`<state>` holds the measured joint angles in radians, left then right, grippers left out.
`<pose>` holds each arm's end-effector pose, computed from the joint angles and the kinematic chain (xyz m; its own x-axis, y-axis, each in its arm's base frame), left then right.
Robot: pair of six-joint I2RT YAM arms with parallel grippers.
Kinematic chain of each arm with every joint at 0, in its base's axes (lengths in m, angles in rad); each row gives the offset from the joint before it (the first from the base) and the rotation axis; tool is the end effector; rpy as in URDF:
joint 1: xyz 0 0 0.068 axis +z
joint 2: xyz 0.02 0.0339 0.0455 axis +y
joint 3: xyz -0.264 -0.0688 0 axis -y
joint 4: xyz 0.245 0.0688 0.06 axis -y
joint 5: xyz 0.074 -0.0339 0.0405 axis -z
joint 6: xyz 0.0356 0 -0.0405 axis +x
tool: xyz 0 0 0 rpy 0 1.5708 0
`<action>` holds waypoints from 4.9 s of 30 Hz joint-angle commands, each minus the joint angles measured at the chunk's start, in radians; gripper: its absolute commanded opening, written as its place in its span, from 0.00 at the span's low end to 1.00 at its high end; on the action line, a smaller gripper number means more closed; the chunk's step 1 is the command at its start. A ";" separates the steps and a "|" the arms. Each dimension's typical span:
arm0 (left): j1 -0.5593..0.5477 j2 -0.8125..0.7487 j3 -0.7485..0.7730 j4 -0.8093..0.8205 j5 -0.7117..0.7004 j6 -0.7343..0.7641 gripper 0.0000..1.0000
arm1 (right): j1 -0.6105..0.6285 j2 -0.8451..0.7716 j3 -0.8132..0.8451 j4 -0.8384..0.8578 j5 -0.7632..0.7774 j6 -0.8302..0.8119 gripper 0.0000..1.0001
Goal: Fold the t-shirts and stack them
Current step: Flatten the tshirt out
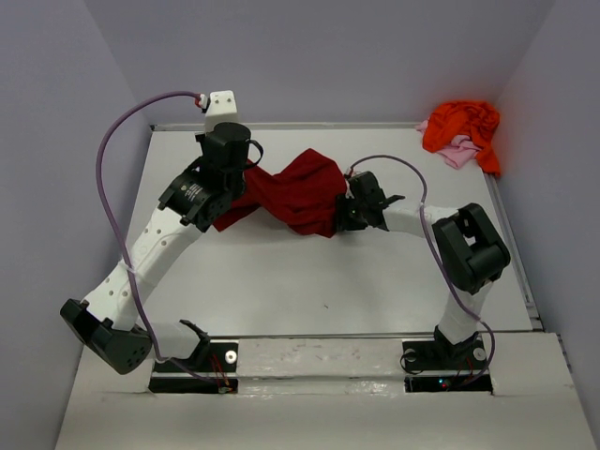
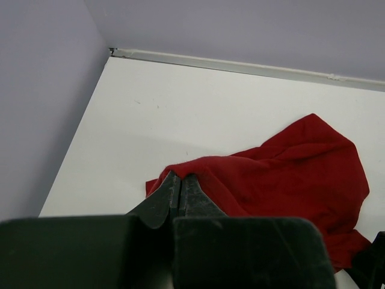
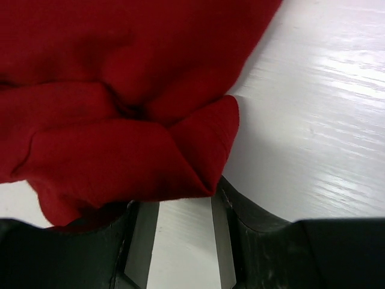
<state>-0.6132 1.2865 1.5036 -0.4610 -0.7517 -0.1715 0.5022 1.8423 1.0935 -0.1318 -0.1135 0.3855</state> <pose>0.2342 -0.1351 0.4541 -0.1739 -0.0301 -0.9843 -0.1535 0.9882 -0.0031 0.3318 0.1868 0.1607 -0.8299 -0.0295 -0.5571 -0.2476 0.9144 0.3203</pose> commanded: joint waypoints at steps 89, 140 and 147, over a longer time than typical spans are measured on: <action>-0.003 -0.113 -0.091 0.079 0.081 0.044 0.00 | 0.038 0.071 0.353 -0.427 0.606 -0.185 0.61; -0.028 -0.288 -0.013 0.025 0.077 0.053 0.00 | 0.038 -0.620 0.537 -0.637 0.563 -0.227 0.00; -0.028 -0.413 0.003 -0.008 0.098 0.058 0.00 | 0.038 -0.758 0.546 -0.712 0.636 -0.223 0.00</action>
<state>-0.6357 0.9493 1.4525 -0.4751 -0.6712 -0.1287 0.5320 1.1599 1.6215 -0.7822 0.4610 0.1780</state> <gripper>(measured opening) 0.022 0.023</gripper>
